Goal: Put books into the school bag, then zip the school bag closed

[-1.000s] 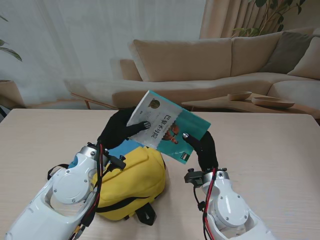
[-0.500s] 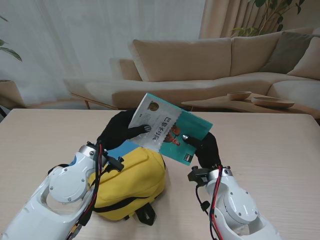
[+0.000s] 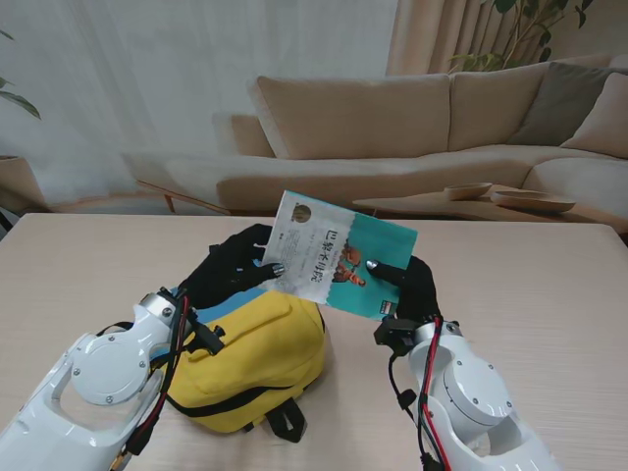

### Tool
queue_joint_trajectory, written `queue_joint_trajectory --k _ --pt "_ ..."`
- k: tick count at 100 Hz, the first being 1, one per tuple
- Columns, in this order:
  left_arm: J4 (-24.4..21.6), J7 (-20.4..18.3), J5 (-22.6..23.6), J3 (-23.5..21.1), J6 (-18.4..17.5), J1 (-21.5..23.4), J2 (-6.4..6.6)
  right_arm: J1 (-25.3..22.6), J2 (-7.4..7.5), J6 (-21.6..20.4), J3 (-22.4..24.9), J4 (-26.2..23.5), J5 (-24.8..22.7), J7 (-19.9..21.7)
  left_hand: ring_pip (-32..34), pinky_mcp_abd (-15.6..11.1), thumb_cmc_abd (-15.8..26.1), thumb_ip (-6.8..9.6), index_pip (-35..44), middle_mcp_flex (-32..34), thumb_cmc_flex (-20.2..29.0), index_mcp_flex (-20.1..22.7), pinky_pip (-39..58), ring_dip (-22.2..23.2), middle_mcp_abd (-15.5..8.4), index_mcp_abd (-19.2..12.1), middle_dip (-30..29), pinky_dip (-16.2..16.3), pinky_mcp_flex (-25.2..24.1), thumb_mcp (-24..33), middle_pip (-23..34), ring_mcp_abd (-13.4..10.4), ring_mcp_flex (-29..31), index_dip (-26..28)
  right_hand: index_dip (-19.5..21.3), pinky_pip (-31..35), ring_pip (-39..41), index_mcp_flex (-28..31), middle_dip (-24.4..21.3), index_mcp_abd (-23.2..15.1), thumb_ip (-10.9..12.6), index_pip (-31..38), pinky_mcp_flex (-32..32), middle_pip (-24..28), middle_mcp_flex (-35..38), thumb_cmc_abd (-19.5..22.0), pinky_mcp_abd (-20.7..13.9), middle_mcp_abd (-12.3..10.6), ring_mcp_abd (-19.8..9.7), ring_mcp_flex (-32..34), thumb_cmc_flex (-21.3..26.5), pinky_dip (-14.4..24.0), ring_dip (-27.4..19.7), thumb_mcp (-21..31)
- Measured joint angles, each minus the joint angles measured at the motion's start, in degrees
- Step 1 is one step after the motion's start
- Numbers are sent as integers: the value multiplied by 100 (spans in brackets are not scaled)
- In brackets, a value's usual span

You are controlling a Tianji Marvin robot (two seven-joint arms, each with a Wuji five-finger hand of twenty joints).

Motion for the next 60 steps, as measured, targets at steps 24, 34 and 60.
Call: queue_joint_trajectory --k 24,34,60 --pt "-46 -325 552 -300 -32 192 99 122 -85 335 134 -22 -26 -276 -501 -44 -21 0 -261 -67 -281 -133 -724 -165 0 0 -169 -99 -227 -487 -207 -74 -168 -325 53 89 84 27 60 124 -3 0 81 131 0 -8 54 53 36 62 0 12 15 1" --pt "-127 -570 778 -483 -13 315 145 168 -101 388 213 -18 -54 -302 -605 -108 -21 0 -273 -67 -342 -133 -879 -223 0 -3 -179 -150 -268 -575 -261 -78 -244 -351 63 119 132 31 62 168 -12 0 85 189 0 -8 70 61 45 63 0 14 15 1" --pt "-308 -1725 1911 -650 138 438 410 282 -133 510 434 108 -219 -424 -831 -251 52 1 -323 -67 -416 -122 -1226 -233 0 -73 -180 -151 -327 -895 -334 -156 -238 -351 98 123 141 31 65 208 -159 0 96 212 0 -12 84 62 51 64 0 8 16 1"
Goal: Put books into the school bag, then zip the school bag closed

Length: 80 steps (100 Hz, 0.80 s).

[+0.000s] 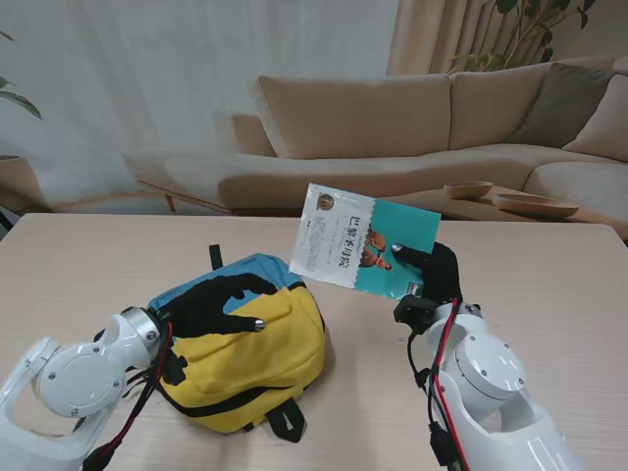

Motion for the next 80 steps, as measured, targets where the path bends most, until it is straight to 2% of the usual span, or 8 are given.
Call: queue_joint_trajectory --k 12,25,38,52,68,80 --pt "0 -212 205 164 96 -37 164 9 -7 28 88 32 38 -38 -11 -79 84 0 -64 0 -2 0 -136 0 -4 -1 0 0 -30 -301 0 -51 0 0 5 0 0 0 0 0 -2 0 2 8 0 0 1 0 0 1 0 0 0 0" --pt "4 -568 805 375 136 -110 228 19 -7 40 140 75 33 -40 -48 -160 153 0 -128 0 -77 0 -201 -1 -15 -2 0 2 -60 -475 0 -133 -63 0 52 0 1 1 0 1 -3 0 2 31 0 0 1 0 1 1 0 0 0 0" --pt "-22 -767 1112 543 151 -131 288 36 -7 62 166 108 24 -52 -47 -219 149 0 -140 0 -216 0 -204 -1 -73 -2 0 5 -64 -608 0 -147 -63 0 60 0 2 1 0 1 -4 0 2 46 0 0 3 0 1 1 0 0 0 0" --pt "-114 -872 2348 751 -60 -139 318 38 -7 63 177 115 32 -67 -46 -286 150 0 -208 -7 -357 -1 -207 -1 -143 -13 0 63 -65 -764 0 -219 -63 -1 66 0 2 14 0 2 -6 0 2 51 0 0 5 0 2 1 0 -22 1 0" --pt "-106 -1030 2329 1010 -119 -253 365 36 -9 67 180 118 55 -81 -45 -369 150 0 -294 -73 -361 -62 -207 -1 -216 -16 49 69 -65 -775 -69 -286 -63 -1 78 0 2 19 0 3 -7 0 2 53 0 0 6 0 4 1 0 -22 1 0" --pt "-87 -1203 2634 1185 -125 -382 369 29 -9 81 180 118 72 -84 -45 -385 151 0 -272 -73 -310 -62 -207 -1 -268 -90 121 127 -64 -771 73 -351 -63 -1 137 0 2 20 0 21 -7 0 2 56 0 0 7 1 6 1 0 -24 1 0"
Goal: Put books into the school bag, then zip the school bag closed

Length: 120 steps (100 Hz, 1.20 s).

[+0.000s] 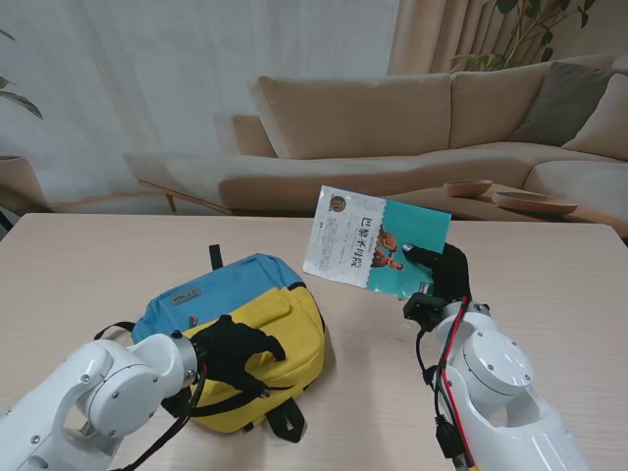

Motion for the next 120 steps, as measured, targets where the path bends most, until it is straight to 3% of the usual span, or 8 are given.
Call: queue_joint_trajectory --k 18,30,42,53,66,76,102,120 --pt "116 -27 93 172 66 -164 5 -2 -1 14 -2 0 0 1 213 -16 -11 0 481 165 320 0 186 98 -31 -86 286 91 74 722 402 0 5 401 7 0 0 2 0 8 0 0 0 4 0 -1 1 0 1 0 0 0 0 0" --pt "169 118 294 193 86 -178 -4 -6 -1 26 3 0 0 6 676 -75 -103 0 1274 635 1017 540 620 305 -97 -220 614 137 227 937 883 -3 236 1080 51 0 0 3 0 12 0 -1 0 6 0 -1 1 1 2 0 0 -2 0 0" --pt "228 369 298 185 116 -167 -27 -10 -2 32 19 0 8 6 1350 -54 -273 -30 2029 2067 1958 1297 1177 497 -110 -510 2290 138 561 572 745 45 975 1365 54 0 0 3 0 16 0 -1 0 7 0 -2 1 2 2 0 0 -2 0 0" --pt "259 559 270 151 180 -137 -65 -9 -2 40 36 0 8 12 1992 -15 -304 -64 2281 2742 2195 1627 1680 709 -106 -577 2885 139 832 571 708 152 1385 1454 58 0 0 4 0 16 0 -1 0 7 0 -2 1 2 2 0 0 -2 0 0" --pt "270 854 130 -20 178 -34 -123 -41 1 102 111 -34 17 106 2650 110 -393 -128 2277 3144 2200 1860 2284 802 -25 -729 2516 152 1347 581 1688 288 2064 1654 76 0 0 4 0 19 0 -2 0 8 0 -3 1 2 3 0 0 -3 0 0" --pt "289 1396 -39 -207 164 85 -182 -100 17 170 155 -105 -40 223 2976 236 -468 -129 2269 3304 2196 1925 2596 806 -11 -738 2260 213 1677 657 2154 360 2422 1758 88 2 0 5 0 19 -1 -2 0 8 0 -4 2 2 3 0 0 -3 0 0" --pt "275 2201 -338 -776 71 310 -354 -434 124 767 396 -519 60 831 3241 326 -554 -191 2263 3370 2192 1978 2771 826 10 -738 2174 232 1935 770 2441 363 2616 1925 100 45 5 9 0 21 -1 -2 37 9 0 -15 38 22 30 3 0 -55 0 0" --pt "227 2421 -592 -1096 82 388 -422 -679 224 1228 478 -769 37 1267 3243 375 -555 -192 2261 3371 2192 1979 2771 826 19 -738 2112 236 1937 771 2501 416 2616 1969 101 74 14 14 0 68 -1 -2 78 28 0 -21 77 59 51 60 0 -67 0 0"
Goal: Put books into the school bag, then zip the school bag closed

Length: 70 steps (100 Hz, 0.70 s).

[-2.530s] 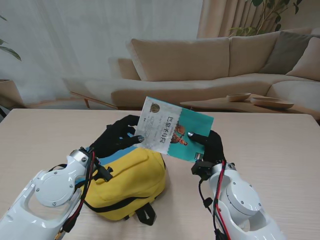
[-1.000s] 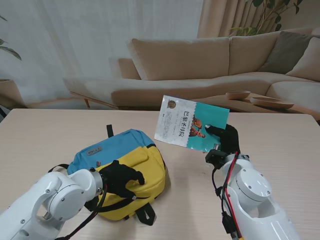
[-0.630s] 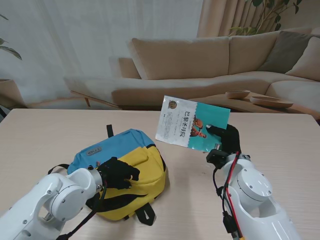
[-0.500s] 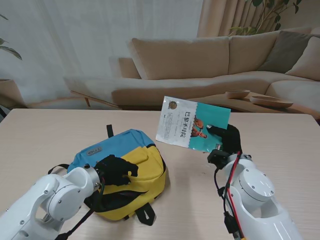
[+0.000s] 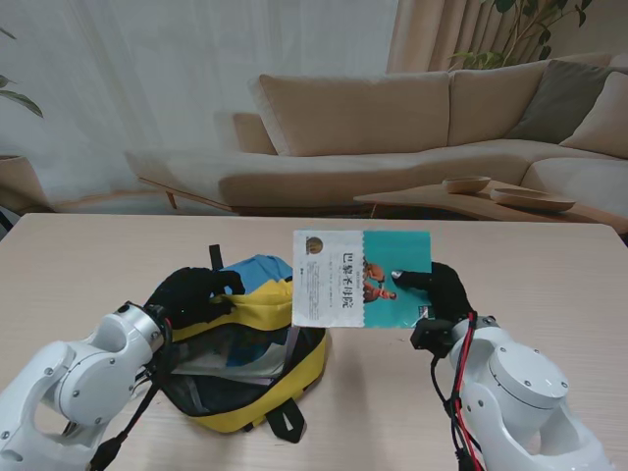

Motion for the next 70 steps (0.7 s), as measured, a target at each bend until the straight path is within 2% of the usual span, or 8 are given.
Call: queue_joint_trajectory --k 27,54,70 --pt "16 260 -336 -176 7 -66 -51 -255 76 378 -93 -156 -110 274 69 4 -5 -52 -1 1 0 0 14 0 10 0 -66 55 37 1 97 5 11 45 1 1 0 24 -8 27 0 0 19 41 0 -16 36 24 29 0 0 0 0 0" --pt "91 548 -468 -198 10 -252 -102 -380 121 608 -229 -220 -247 478 144 15 -8 -53 -2 1 3 1 67 1 15 2 -141 113 93 1 241 9 63 86 1 9 2 27 -31 48 0 0 28 45 0 -17 60 50 49 1 0 0 0 0" --pt "96 631 -488 -190 13 -295 -125 -401 157 762 -424 -234 -495 546 144 58 -9 -55 -2 1 64 1 68 2 29 10 -212 117 95 -23 252 14 64 87 1 9 2 27 -55 52 0 0 29 46 0 -17 68 58 54 1 0 0 0 0"
